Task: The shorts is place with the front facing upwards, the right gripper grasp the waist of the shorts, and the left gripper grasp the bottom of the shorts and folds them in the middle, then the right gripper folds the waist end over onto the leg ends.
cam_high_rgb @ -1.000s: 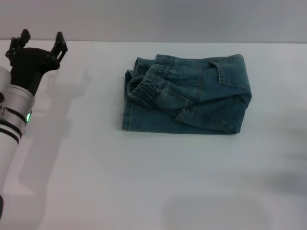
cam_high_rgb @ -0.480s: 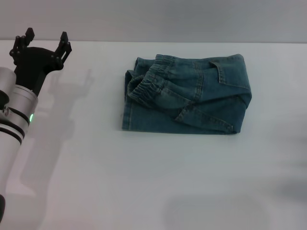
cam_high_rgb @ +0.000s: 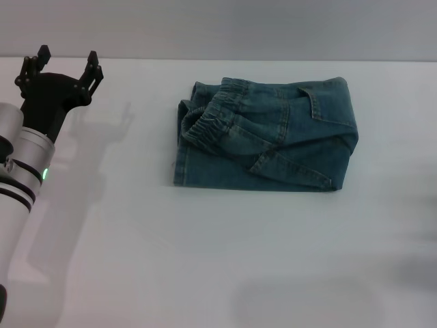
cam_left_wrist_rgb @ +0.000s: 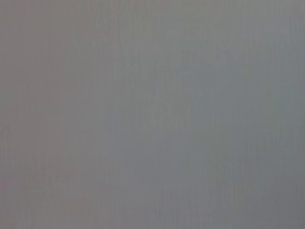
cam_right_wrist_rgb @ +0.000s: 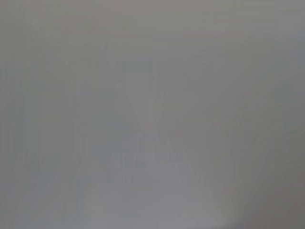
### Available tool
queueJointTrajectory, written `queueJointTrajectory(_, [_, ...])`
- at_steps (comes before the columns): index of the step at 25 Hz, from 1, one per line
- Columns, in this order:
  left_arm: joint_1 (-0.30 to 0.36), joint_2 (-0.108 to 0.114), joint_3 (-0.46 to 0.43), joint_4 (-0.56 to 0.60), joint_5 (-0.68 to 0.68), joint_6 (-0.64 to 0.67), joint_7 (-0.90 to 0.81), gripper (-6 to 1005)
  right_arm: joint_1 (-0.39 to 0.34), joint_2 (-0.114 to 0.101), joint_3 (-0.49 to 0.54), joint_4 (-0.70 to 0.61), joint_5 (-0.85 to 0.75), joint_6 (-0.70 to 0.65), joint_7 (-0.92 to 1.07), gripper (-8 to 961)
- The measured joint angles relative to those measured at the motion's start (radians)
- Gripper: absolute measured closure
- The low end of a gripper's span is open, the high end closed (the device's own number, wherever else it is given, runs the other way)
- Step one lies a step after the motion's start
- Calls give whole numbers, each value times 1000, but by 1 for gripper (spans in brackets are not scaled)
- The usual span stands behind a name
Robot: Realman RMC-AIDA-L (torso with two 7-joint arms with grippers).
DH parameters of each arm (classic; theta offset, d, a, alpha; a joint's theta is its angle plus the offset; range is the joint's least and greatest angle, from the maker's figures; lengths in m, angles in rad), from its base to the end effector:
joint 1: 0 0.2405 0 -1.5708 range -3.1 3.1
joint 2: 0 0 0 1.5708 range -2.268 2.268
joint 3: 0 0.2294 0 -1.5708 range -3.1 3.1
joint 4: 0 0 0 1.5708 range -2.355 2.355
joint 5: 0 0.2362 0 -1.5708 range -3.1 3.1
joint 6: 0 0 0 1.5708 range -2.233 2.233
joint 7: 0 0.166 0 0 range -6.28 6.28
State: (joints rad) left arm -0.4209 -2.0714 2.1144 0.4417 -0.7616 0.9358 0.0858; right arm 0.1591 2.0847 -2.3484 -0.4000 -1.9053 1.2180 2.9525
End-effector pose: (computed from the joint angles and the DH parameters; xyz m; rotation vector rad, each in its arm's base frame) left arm -0.2751 0.3915 -0.0303 -1.6116 -0.4971 -0.6505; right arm 0.3740 0.2811 -0.0027 -1.2279 0.6506 0.4907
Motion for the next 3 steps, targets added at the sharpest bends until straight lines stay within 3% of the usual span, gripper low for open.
queueJointTrajectory(3, [0, -1, 1, 0, 0, 1, 0, 172, 1, 0, -10, 3, 0, 0, 0, 148])
